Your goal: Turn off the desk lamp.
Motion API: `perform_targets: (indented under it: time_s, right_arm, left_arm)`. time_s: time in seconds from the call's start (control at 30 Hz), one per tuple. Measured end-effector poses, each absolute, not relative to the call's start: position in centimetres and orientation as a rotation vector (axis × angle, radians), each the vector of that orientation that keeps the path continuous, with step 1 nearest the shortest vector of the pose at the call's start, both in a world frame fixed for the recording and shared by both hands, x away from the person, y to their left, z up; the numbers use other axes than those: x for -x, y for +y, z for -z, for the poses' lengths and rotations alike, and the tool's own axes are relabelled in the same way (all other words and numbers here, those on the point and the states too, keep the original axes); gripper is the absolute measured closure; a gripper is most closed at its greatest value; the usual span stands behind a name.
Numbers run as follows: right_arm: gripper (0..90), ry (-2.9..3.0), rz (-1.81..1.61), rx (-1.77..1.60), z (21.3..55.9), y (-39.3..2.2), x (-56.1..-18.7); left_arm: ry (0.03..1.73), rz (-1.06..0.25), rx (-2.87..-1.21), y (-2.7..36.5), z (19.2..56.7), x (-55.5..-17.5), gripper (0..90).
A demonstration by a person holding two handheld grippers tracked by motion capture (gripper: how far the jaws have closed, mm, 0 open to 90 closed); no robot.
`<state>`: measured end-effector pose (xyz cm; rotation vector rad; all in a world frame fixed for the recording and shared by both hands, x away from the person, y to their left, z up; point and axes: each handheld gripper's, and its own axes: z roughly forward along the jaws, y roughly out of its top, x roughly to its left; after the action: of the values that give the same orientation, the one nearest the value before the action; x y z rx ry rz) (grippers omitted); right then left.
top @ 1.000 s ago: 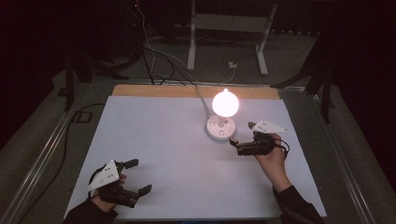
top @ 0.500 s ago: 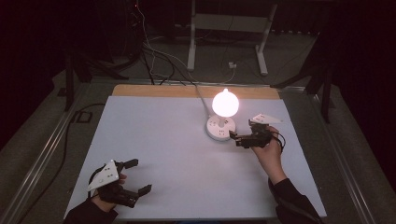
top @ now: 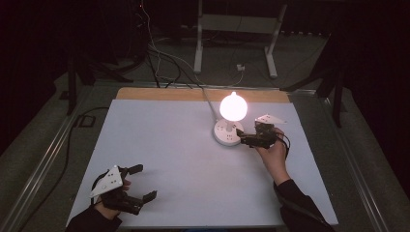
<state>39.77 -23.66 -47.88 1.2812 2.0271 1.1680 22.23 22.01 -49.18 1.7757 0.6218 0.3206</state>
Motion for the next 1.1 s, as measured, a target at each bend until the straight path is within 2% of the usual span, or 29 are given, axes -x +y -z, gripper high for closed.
perform_targets:
  time_s: [0.07, 0.1, 0.13, 0.23, 0.27, 0.37, 0.53, 0.83, 1.1]
  right_arm:
    - [20.0, 2.02, -1.166, -1.294, 47.9, -23.6, -39.9]
    - [27.5, 2.018, -1.148, -1.313, 47.9, -23.5, -40.0]
    - [27.5, 2.018, -1.148, -1.313, 47.9, -23.5, -40.0]
    - [39.8, 2.002, -1.141, -1.323, 47.9, -23.4, -40.0]
    - [46.6, 2.005, -1.134, -1.318, 47.9, -23.3, -40.1]
    - [51.7, 1.994, -1.127, -1.3, 47.9, -23.1, -40.1]
    - [74.8, 2.011, -1.075, -1.278, 48.3, -22.8, -40.4]
    - [89.3, 2.042, -0.984, -1.253, 49.3, -22.3, -40.9]
    - [90.0, 2.07, -0.981, -1.246, 50.3, -21.6, -41.1]
  left_arm:
    - [0.618, -0.323, -1.779, 22.0, 49.2, -22.2, 0.5]
    - [0.619, -0.323, -1.777, 22.0, 49.2, -22.2, 0.5]
    - [0.619, -0.322, -1.776, 22.0, 49.2, -22.2, 0.5]
    - [0.618, -0.324, -1.779, 22.0, 49.2, -22.2, 0.5]
    - [0.617, -0.323, -1.78, 22.0, 49.2, -22.2, 0.5]
    - [0.622, -0.321, -1.778, 22.0, 49.2, -22.2, 0.5]
    - [0.621, -0.322, -1.781, 22.0, 49.2, -22.2, 0.5]
    - [0.619, -0.325, -1.787, 22.0, 49.2, -22.2, 0.5]
    - [0.623, -0.322, -1.778, 22.0, 49.2, -22.2, 0.5]
